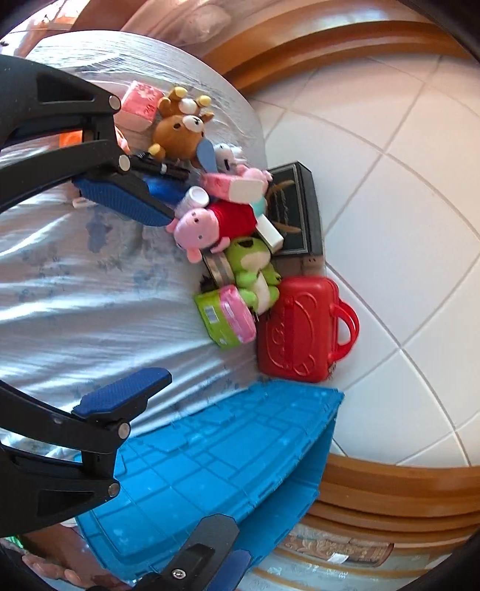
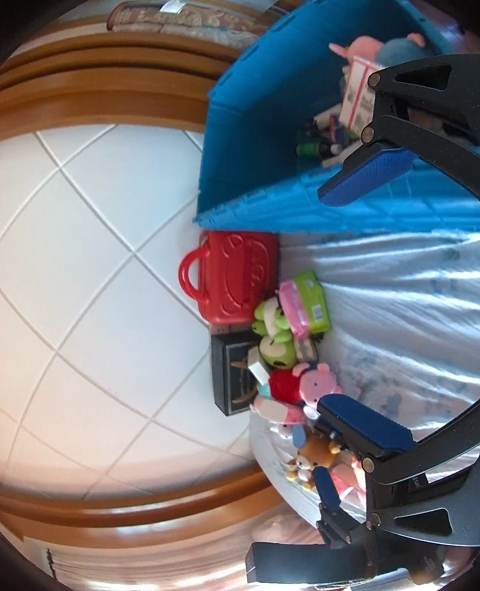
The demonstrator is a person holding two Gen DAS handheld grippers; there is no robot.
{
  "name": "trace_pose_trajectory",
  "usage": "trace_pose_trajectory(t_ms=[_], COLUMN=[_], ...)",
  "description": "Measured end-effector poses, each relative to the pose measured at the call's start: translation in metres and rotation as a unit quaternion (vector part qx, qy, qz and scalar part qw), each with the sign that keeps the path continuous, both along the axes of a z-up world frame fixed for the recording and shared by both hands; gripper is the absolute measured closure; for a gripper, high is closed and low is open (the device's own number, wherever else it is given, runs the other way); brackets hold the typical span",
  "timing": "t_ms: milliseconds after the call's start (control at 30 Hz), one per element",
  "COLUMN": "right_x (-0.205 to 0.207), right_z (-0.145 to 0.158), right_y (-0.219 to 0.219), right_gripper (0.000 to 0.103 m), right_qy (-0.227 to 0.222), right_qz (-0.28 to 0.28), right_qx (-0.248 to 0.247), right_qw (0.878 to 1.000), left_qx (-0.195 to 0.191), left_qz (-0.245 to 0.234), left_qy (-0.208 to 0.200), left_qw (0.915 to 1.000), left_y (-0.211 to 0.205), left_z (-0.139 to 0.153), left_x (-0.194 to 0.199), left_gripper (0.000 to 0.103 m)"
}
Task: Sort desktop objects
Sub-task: 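Return both tools from the bin to the bed, then grasp the pink pig plush in orange shirt with both tools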
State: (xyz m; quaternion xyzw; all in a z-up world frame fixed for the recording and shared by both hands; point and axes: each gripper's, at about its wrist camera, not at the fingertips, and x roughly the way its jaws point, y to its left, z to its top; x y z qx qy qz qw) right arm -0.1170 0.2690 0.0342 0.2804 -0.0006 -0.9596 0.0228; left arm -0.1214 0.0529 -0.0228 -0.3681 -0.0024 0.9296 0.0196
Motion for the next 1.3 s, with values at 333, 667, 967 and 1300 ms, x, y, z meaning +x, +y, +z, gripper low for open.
trace_pose_trajectory(t_ms=[333,667,967,1300], right_x=[-0.066,-0.111,-0.126,-0.139], right_z=[-0.078,-0.160,-0.236,-0.282], right_y=[-0.121,-0.213,-0.286,-0.348], right_gripper=[0.000,0.000,0.000,0.000], right_qy=[-0.107,-0.202,-0.284,-0.330], right_qz=[0.098,0.161,0.211,0.245], right_qx=[0.011,0.016,0.033,0.047], right_qw=[0.989,0.966,0.935,0.910], left_qx=[-0.008,0.012,0.037,0.062], left_qz=[0.101,0.169,0.195,0.163], left_qy=[-0.106,-0.186,-0.245,-0.267], left_qw=[0.9893,0.9680,0.9489,0.9477], left_y=[-0.137,-0.237,-0.289,-0.312], left_z=[-0.080,-0.157,-0.214,-0.243], left_x=[0.001,0.021,0.029,0.022], left_gripper=[0.024,0.024,0.024,0.020])
